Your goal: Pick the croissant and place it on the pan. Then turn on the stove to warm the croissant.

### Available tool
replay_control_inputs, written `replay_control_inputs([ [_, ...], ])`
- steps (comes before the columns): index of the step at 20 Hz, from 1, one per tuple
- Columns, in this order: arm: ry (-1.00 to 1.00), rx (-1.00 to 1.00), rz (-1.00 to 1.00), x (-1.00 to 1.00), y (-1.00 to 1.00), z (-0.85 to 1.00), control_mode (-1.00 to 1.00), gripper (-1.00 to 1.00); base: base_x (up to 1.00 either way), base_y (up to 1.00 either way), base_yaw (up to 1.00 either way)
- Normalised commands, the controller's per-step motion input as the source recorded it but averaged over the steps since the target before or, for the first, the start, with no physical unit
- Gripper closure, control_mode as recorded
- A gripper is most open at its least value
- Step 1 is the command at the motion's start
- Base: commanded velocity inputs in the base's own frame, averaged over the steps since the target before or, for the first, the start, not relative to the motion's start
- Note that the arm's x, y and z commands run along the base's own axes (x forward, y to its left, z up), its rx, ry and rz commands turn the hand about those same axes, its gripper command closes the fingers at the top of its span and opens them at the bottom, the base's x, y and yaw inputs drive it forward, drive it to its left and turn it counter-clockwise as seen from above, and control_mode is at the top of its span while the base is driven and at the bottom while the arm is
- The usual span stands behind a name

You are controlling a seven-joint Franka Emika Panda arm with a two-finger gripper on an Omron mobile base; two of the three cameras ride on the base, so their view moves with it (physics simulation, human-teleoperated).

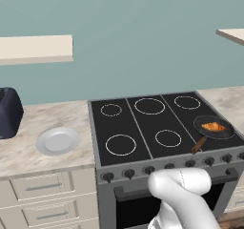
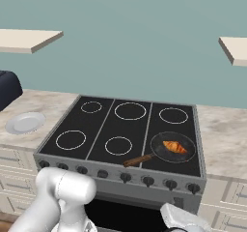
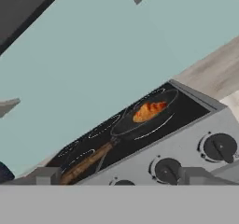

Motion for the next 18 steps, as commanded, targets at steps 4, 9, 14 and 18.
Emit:
replay_control_inputs([
  [4,-0.15,-0.36,-0.01,0.08,0.15,-0.13,-1.0,-1.0,0.0,0.0,0.0],
  [9,-0.08,-0.33,-0.03,0.18,0.11,-0.02,-1.0,-1.0,0.0,0.0,0.0],
  [14,0.0,-0.28,-0.04,0.39,0.05,0.0,-1.0,-1.0,0.0,0.0,0.0],
  [18,0.06,-0.23,-0.06,0.49,0.0,-0.08,-1.0,-1.0,0.0,0.0,0.0],
])
